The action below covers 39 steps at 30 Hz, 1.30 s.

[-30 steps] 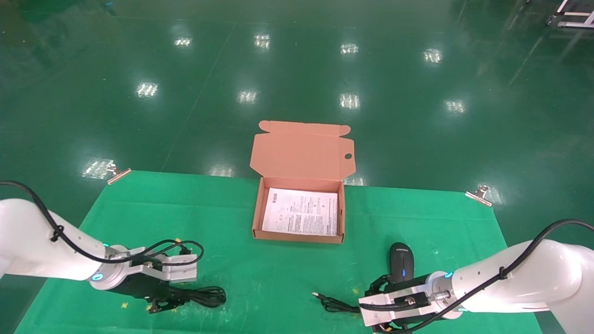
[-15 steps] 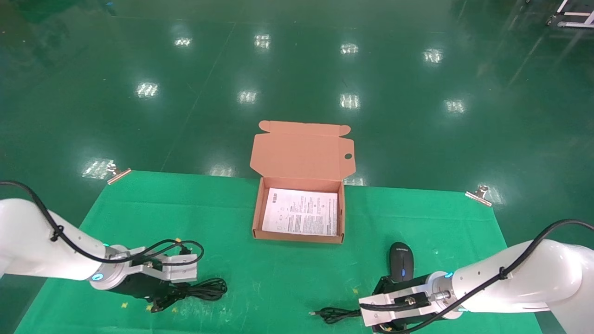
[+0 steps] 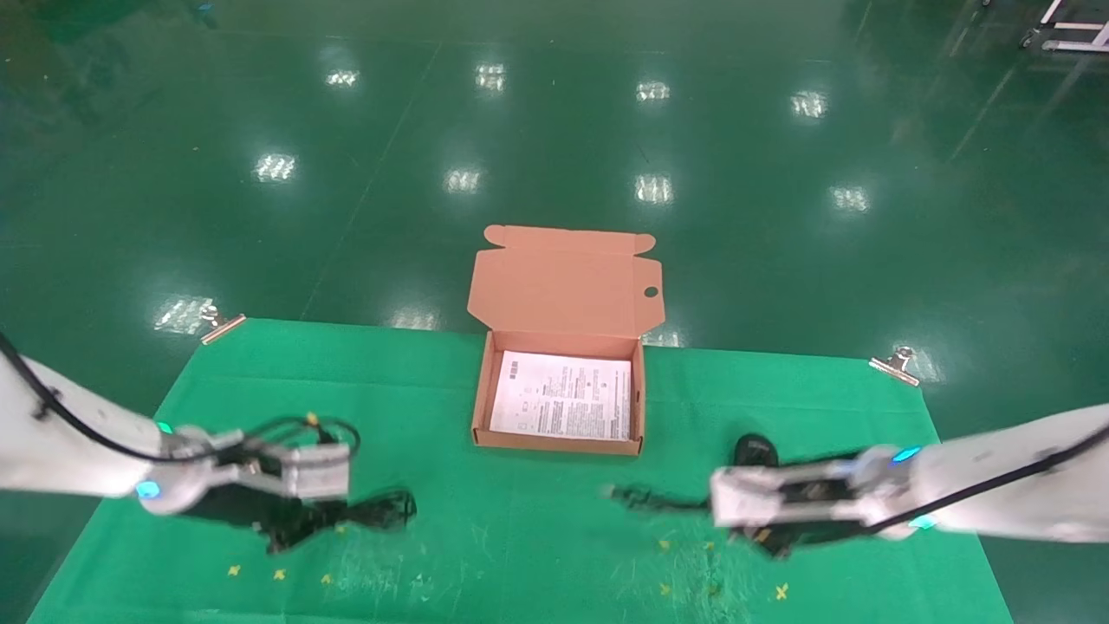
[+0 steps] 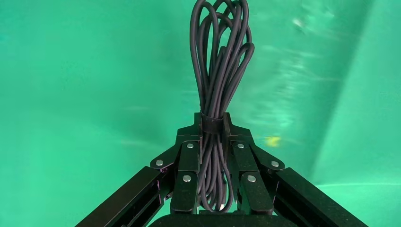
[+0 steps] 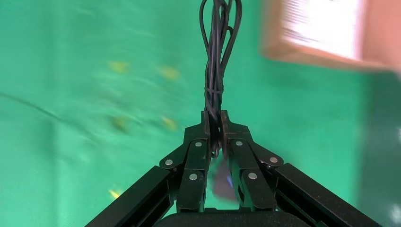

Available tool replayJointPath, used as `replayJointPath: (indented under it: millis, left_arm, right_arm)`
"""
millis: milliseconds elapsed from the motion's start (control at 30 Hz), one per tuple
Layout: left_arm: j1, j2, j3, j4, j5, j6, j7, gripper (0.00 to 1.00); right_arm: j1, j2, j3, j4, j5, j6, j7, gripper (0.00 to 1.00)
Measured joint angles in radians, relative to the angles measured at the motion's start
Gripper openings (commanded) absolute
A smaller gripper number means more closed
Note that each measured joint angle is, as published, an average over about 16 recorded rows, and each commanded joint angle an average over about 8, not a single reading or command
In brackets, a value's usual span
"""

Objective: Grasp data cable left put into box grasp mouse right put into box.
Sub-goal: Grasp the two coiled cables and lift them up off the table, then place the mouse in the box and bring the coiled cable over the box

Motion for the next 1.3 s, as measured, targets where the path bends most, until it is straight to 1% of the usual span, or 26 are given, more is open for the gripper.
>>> replayJointPath:
  millis: [133,233,333,433,600,767,900,1100,1300]
  left_arm:
    - [-0.032,-0.023,-0.024,-0.061,-0.017,-0.012,-0.007,0.00]
    - [-0.057,-0.031,-0.041,-0.108,-0.022,-0.035,-0.018,0.00]
    - [-0.080,-0.031,-0.056,-0.152,-0.019,-0.068,-0.033,0.00]
    - [-0.099,-0.022,-0.066,-0.190,-0.007,-0.107,-0.050,0.00]
    - [-0.127,0.000,-0.075,-0.233,0.023,-0.168,-0.081,0.00]
    - [-0.150,0.022,-0.080,-0.252,0.060,-0.218,-0.115,0.00]
    - [-0.163,0.034,-0.082,-0.257,0.083,-0.246,-0.137,0.00]
    - [-0.172,0.038,-0.085,-0.258,0.103,-0.268,-0.157,0.00]
    - [-0.163,0.020,-0.082,-0.261,0.120,-0.268,-0.165,0.00]
  right_arm:
    - [0.050,0.042,0.041,0.064,0.011,0.021,0.048,0.00]
    - [0.094,0.051,0.066,0.098,0.014,0.043,0.071,0.00]
    - [0.140,0.037,0.085,0.110,0.018,0.070,0.077,0.00]
    - [0.188,0.001,0.100,0.094,0.026,0.098,0.064,0.00]
    - [0.264,-0.087,0.117,0.012,0.056,0.143,0.002,0.00]
    - [0.334,-0.182,0.131,-0.111,0.096,0.181,-0.096,0.00]
    - [0.378,-0.244,0.137,-0.206,0.122,0.200,-0.171,0.00]
    - [0.415,-0.300,0.143,-0.301,0.147,0.214,-0.248,0.00]
    - [0.416,-0.325,0.141,-0.343,0.153,0.220,-0.283,0.00]
